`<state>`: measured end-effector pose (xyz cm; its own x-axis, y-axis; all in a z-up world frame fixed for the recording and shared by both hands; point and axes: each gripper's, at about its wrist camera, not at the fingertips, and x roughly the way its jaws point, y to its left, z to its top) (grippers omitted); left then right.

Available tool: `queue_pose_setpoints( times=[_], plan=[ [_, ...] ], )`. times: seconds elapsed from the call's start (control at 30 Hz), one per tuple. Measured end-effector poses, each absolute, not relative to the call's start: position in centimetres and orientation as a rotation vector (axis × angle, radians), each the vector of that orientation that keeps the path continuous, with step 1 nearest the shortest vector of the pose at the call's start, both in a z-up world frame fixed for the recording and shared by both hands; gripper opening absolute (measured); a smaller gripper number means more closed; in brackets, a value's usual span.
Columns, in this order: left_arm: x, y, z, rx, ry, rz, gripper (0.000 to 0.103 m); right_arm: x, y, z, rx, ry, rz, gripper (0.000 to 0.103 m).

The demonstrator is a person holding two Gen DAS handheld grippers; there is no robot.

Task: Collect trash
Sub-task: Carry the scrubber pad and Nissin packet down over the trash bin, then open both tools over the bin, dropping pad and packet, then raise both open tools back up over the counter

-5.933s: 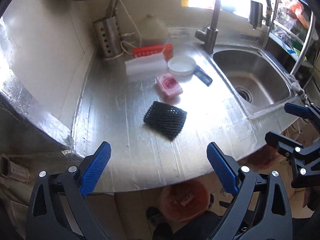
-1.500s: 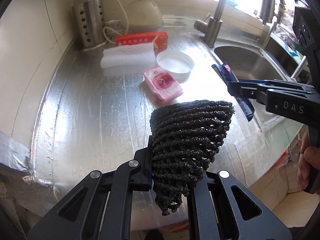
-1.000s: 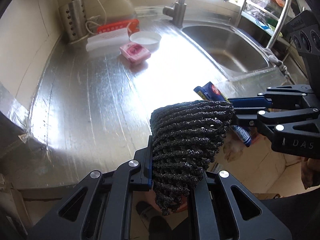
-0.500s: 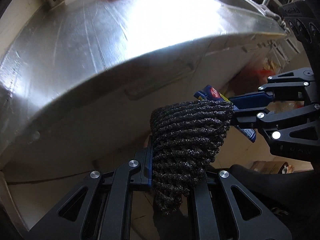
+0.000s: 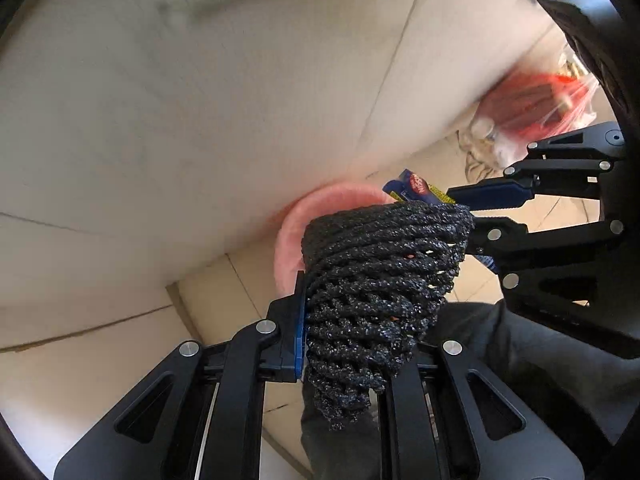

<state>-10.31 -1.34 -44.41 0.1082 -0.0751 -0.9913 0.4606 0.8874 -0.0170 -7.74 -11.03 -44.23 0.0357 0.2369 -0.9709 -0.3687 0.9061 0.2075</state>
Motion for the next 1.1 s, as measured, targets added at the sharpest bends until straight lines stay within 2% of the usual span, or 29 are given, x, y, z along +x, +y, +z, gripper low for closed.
queue_pose_setpoints(
  times=[0.1, 0.37, 0.4, 0.43, 0.5, 0.73, 0.83, 0.9, 0.97, 1.1],
  plan=[
    [-10.1, -0.8, -46.3, 0.331, 1.432, -0.400, 0.016, -7.9, -10.5, -46.0, -0.117, 1.479, 0.467, 0.021],
    [-10.3, -0.9, -49.7, 0.341, 1.464, -0.405, 0.043, -8.3, -10.0, -49.0, -0.139, 1.513, 0.470, 0.028],
    [-10.0, -1.1, -49.8, 0.337, 1.473, -0.408, 0.043, -8.3, -10.0, -49.3, -0.136, 1.517, 0.468, 0.038],
    [-10.0, -1.1, -50.1, 0.337, 1.476, -0.407, 0.047, -8.3, -10.0, -49.5, -0.135, 1.520, 0.468, 0.042],
    [-10.0, -1.2, -50.6, 0.343, 1.479, -0.399, 0.051, -8.4, -10.0, -50.0, -0.144, 1.518, 0.457, 0.045],
    [-10.1, -1.3, -51.9, 0.338, 1.498, -0.386, 0.055, -8.4, -10.1, -51.7, -0.155, 1.535, 0.438, 0.058],
    [-10.1, -1.3, -51.2, 0.331, 1.492, -0.381, 0.056, -8.5, -10.5, -50.5, -0.156, 1.512, 0.417, 0.072],
    [-10.2, -1.0, -49.8, 0.312, 1.475, -0.374, 0.060, -8.5, -11.2, -49.2, -0.145, 1.492, 0.404, 0.080],
    [-10.4, -0.7, -48.3, 0.306, 1.450, -0.363, 0.069, -8.5, -11.9, -47.0, -0.139, 1.471, 0.383, 0.089],
    [-10.6, 0.4, -43.1, 0.274, 1.398, -0.320, 0.071, -8.6, -13.3, -41.5, -0.115, 1.417, 0.371, 0.092]
  ],
)
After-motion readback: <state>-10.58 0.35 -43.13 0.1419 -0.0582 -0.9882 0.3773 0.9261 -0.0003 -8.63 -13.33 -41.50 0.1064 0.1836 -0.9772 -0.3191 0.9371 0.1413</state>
